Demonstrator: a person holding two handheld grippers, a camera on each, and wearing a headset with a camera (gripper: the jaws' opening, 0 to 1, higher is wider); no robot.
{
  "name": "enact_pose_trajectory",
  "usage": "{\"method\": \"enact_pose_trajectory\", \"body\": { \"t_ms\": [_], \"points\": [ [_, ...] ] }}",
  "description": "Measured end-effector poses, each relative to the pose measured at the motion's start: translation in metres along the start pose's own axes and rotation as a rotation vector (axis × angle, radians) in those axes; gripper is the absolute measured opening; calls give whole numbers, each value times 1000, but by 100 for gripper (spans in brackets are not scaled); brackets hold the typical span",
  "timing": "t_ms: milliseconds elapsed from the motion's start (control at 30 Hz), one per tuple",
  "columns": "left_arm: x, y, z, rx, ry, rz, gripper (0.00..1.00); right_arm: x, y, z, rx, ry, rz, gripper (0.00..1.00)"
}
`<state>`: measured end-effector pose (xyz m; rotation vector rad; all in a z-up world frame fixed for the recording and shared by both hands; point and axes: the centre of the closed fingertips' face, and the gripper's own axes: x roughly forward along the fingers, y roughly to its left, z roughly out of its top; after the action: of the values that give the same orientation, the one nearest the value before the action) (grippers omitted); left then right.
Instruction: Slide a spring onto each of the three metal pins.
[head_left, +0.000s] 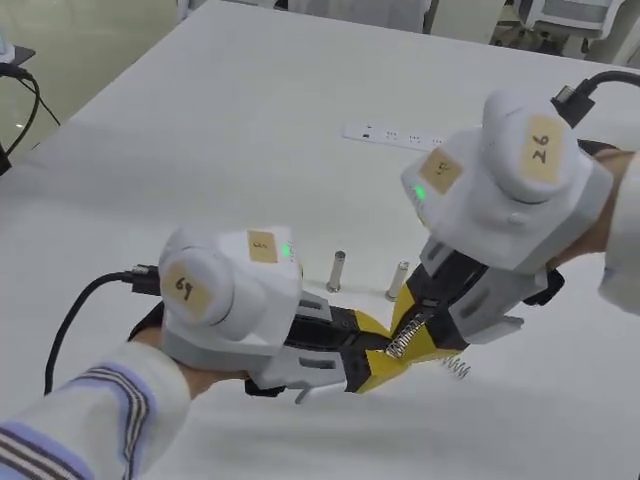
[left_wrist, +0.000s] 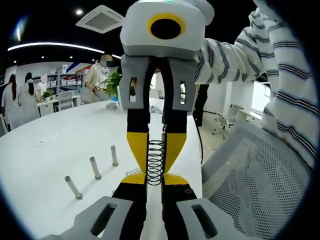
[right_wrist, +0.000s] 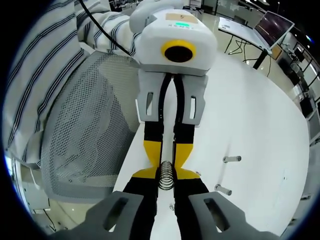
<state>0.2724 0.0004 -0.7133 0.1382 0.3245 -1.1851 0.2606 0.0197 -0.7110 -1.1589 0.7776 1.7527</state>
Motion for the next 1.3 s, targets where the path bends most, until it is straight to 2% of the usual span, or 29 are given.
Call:
{"method": "enact_pose_trajectory", "body": {
  "t_ms": [167, 233, 400, 467, 667, 933, 1033, 1167, 1267, 1300],
  "points": [
    [-3, -1, -1, -37, 5, 0, 3, 1, 1, 2, -12, 9, 8, 8],
    [-4, 0, -1, -20, 3, 3, 3, 1, 1, 3, -22, 15, 10, 8],
    [-6, 3, -1, -25, 6, 23, 5, 1, 0, 5, -39, 21, 8, 8],
    [-9, 5, 0, -78, -2, 34, 10, 1, 1, 7, -46, 24, 11, 8],
    [-17, 9, -1, -77, 8, 53, 14, 2, 1, 8, -68, 29, 9, 8],
    [-26, 15, -4, -95, 13, 82, 18, 0, -8, 9, -68, 30, -16, 8],
    [-30, 15, -3, -97, 1, 83, 19, -2, -12, 9, -66, 31, -25, 8],
    [-35, 19, -5, -98, -1, 108, 27, -5, -16, 8, -60, 37, -32, 8],
    [-40, 22, -13, -92, 22, 132, 31, -6, -20, 4, -56, 50, -41, 8],
    [-41, 25, -16, -101, 23, 145, 36, -7, -22, 3, -50, 52, -43, 8]
  ]
}}
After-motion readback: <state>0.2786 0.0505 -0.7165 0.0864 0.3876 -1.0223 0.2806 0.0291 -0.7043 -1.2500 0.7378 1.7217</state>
